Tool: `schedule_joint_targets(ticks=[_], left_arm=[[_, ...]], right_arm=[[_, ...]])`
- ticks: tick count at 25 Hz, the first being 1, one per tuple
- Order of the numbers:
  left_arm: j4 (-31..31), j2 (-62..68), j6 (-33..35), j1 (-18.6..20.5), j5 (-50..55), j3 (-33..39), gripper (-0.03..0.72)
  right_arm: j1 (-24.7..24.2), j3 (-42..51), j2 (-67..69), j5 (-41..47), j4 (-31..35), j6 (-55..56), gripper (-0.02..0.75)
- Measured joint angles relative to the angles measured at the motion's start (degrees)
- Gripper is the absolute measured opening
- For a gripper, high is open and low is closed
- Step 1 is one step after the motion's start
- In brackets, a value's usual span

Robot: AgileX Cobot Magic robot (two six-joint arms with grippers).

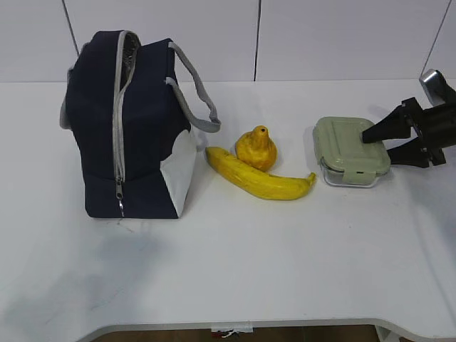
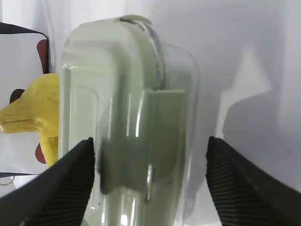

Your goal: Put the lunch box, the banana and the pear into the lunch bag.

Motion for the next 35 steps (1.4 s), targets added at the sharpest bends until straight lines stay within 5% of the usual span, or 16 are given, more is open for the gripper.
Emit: schedule_joint_targets(ticks=[24,35], left_arm=[[0.00,0.00,0.00,0.00,0.00,0.00,0.239],[0.00,0.00,0.00,0.00,0.00,0.00,0.239]], right_arm=[[0.87,-0.03,0.09,0.00,0.80,-0.03,0.581],[0.87,-0.13,0.09,0.00,0.90,1.52,0.468]])
